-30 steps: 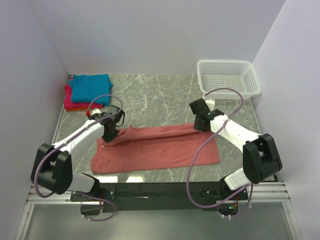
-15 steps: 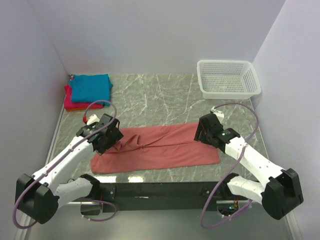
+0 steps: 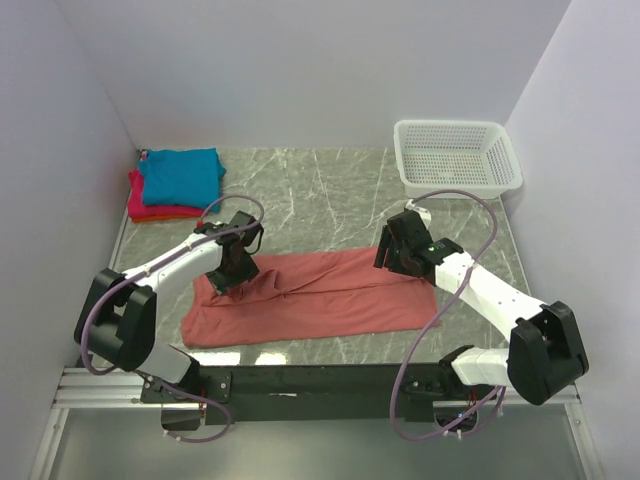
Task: Fold and stack the t-shirts
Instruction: Fold the tshirt
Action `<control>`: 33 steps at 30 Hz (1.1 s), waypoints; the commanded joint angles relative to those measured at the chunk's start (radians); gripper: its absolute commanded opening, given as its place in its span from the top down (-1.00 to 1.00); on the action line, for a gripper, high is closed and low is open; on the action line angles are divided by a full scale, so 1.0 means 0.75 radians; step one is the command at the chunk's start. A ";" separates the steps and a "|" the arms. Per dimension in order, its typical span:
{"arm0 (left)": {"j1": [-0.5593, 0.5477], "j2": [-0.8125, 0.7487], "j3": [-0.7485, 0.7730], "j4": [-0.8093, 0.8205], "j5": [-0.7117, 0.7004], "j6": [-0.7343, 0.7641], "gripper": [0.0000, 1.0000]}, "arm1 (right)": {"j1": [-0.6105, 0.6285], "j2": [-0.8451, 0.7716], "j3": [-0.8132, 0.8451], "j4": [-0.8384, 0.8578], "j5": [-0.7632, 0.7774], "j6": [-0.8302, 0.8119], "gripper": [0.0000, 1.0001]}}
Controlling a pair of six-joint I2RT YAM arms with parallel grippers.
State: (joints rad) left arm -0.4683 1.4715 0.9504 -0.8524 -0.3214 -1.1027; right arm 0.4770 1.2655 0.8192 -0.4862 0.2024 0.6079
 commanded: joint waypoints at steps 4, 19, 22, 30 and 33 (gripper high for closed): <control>-0.002 0.079 -0.020 -0.066 0.028 -0.019 0.45 | -0.004 0.018 0.029 0.039 0.008 -0.021 -0.41; -0.006 -0.417 -0.283 -0.405 0.115 -0.253 0.99 | 0.004 -0.092 -0.074 0.153 -0.173 -0.101 -0.40; -0.008 -0.461 -0.310 -0.498 0.148 -0.323 0.99 | 0.014 -0.090 -0.076 0.190 -0.225 -0.111 -0.40; -0.024 -0.588 -0.363 -0.465 0.285 -0.322 0.88 | 0.043 -0.008 -0.055 0.331 -0.384 -0.144 -0.40; -0.042 -0.551 -0.359 -0.455 0.308 -0.262 0.81 | 0.049 0.045 -0.011 0.331 -0.417 -0.144 -0.40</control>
State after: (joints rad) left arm -0.4824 1.0454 0.6800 -1.1862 -0.1318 -1.3201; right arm 0.5041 1.2644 0.7662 -0.2913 -0.0605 0.5209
